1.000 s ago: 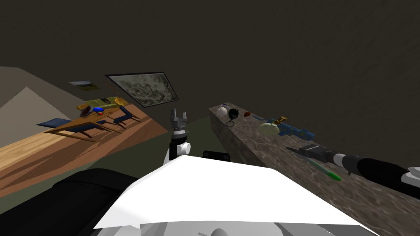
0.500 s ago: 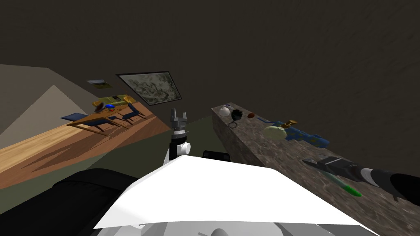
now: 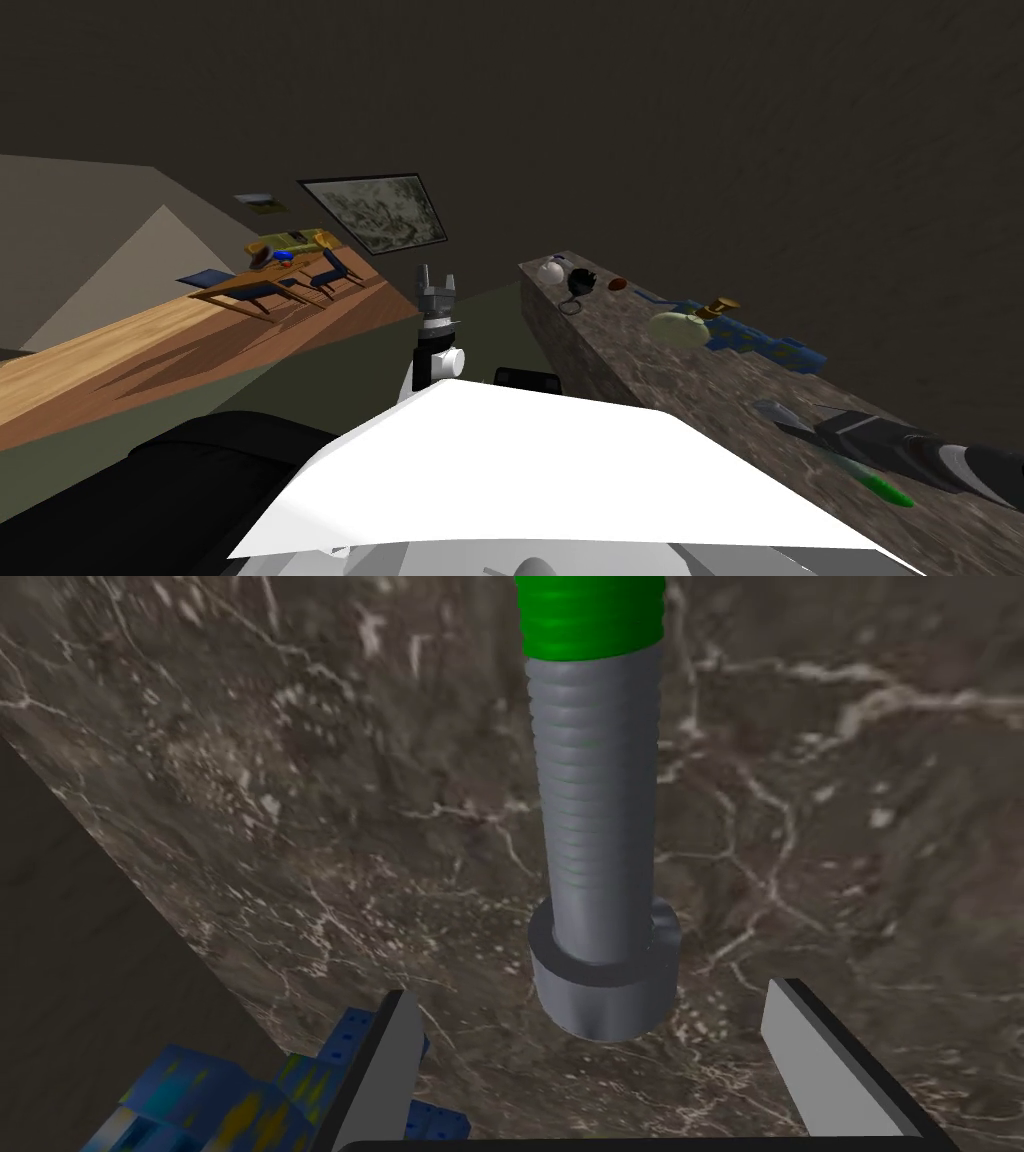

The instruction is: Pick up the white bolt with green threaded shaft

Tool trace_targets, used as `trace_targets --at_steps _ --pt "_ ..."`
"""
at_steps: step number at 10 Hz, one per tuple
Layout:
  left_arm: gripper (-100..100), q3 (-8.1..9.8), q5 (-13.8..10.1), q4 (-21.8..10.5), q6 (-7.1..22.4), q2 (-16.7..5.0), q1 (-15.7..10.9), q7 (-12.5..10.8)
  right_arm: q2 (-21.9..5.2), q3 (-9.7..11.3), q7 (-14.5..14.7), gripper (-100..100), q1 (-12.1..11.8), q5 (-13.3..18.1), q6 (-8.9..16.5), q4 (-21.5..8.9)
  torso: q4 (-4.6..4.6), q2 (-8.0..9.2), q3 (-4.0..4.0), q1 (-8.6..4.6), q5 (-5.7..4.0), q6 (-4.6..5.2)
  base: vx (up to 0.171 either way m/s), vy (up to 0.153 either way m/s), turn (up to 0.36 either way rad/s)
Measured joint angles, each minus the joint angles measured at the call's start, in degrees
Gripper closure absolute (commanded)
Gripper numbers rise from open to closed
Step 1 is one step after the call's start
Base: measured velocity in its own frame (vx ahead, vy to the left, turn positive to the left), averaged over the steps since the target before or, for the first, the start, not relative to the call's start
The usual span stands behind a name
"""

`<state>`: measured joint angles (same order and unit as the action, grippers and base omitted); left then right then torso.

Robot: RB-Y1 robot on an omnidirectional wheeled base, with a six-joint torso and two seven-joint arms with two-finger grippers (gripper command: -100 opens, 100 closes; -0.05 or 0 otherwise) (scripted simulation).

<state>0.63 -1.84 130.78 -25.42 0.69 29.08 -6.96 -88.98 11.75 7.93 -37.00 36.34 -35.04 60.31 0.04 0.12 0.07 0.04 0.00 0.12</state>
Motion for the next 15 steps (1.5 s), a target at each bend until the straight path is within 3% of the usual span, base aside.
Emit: trace_targets --at_steps 1,2,5,7,8,9,15 --pt "0 0.0 0.0 0.0 0.0 0.0 0.0 0.0 -0.2 1.8 0.0 -100 0.8 0.9 -0.5 -1.5 0.0 0.0 0.0 -0.01 0.0 -0.02 0.006 -0.012 0.106" --pt "0 0.0 0.0 0.0 0.0 0.0 0.0 0.0 -1.5 2.8 -0.6 -100 -1.1 0.9 0.2 -0.7 0.0 -0.01 -0.01 -0.01 0.01 -0.02 0.004 -0.013 0.025" --pt "0 0.0 0.0 0.0 0.0 0.0 0.0 0.0 -1.3 5.0 -0.2 -100 0.1 2.0 -1.0 -3.7 0.0 0.02 0.01 0.01 0.0 -0.01 0.001 -0.004 0.028" --pt "0 0.0 0.0 0.0 0.0 0.0 0.0 0.0 -1.8 6.6 -0.2 -100 -1.2 2.4 -0.7 -4.1 0.01 0.02 0.01 0.0 0.0 0.01 0.001 -0.004 0.014" --pt "0 0.0 0.0 0.0 0.0 0.0 0.0 0.0 -1.8 6.7 -0.2 0 -1.2 2.4 -0.8 -4.2 0.01 0.02 0.01 0.01 0.0 0.0 0.0 0.0 0.0" --pt "0 0.0 0.0 0.0 0.0 0.0 0.0 0.0 -1.8 6.7 -0.2 -100 -1.2 2.4 -0.8 -4.2 0.01 0.02 0.01 0.02 0.0 0.0 -0.035 0.004 0.132" --pt "0 0.0 0.0 0.0 0.0 0.0 0.0 0.0 3.3 6.7 -0.7 -100 7.1 8.9 -5.6 -14.4 0.05 0.2 0.12 0.02 0.0 -0.02 -0.06 0.006 0.098"
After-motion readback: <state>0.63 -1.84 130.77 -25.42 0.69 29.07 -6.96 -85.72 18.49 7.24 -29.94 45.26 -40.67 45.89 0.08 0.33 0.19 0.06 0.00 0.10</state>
